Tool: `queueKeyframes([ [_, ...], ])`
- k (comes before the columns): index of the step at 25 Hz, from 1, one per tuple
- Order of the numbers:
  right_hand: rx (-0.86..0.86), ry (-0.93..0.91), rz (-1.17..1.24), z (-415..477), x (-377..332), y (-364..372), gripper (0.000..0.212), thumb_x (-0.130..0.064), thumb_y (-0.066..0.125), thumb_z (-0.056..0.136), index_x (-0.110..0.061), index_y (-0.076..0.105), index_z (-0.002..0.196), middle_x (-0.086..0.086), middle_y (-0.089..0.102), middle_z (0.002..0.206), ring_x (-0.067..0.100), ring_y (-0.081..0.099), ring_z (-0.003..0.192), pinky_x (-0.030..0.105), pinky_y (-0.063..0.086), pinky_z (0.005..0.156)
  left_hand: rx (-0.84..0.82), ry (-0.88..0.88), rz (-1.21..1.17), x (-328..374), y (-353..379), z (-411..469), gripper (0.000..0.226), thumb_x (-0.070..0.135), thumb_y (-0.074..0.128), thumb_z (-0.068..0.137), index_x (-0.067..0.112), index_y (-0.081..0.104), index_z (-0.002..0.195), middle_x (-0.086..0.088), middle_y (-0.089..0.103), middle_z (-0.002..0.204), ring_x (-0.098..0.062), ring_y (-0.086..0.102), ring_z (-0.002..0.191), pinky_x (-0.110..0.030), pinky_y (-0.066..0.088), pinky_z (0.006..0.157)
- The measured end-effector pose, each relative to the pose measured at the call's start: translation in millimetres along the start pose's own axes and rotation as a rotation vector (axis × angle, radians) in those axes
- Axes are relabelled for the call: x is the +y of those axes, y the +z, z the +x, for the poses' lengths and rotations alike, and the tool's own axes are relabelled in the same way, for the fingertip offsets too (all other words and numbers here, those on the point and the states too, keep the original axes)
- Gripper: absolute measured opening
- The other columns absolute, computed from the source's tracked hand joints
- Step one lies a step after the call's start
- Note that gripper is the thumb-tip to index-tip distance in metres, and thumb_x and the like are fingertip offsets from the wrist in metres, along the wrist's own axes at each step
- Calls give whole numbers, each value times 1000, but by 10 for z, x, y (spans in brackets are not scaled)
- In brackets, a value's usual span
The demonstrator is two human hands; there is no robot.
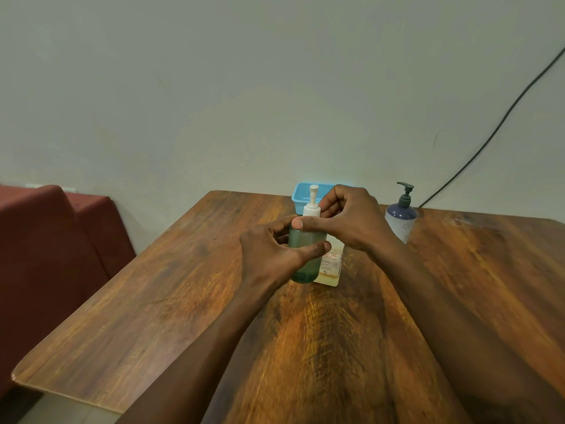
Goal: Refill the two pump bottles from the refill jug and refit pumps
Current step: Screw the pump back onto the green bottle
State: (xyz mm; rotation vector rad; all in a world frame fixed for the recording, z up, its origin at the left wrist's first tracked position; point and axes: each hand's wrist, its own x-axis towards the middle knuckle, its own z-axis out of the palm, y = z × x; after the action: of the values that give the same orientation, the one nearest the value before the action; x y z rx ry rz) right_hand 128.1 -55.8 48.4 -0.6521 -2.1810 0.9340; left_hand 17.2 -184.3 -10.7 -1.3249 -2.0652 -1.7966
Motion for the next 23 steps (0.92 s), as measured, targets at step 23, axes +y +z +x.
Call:
queueKeyframes([
  [23, -366, -116, 498, 4, 21, -195, 65, -9, 60, 100, -29, 31, 155, 10, 72, 127, 23, 68, 119, 35, 56, 99, -185, -70, -186, 125, -69, 118, 61, 37, 93, 75, 19, 73, 131, 6, 80, 116, -5, 76, 102, -31, 64, 88],
])
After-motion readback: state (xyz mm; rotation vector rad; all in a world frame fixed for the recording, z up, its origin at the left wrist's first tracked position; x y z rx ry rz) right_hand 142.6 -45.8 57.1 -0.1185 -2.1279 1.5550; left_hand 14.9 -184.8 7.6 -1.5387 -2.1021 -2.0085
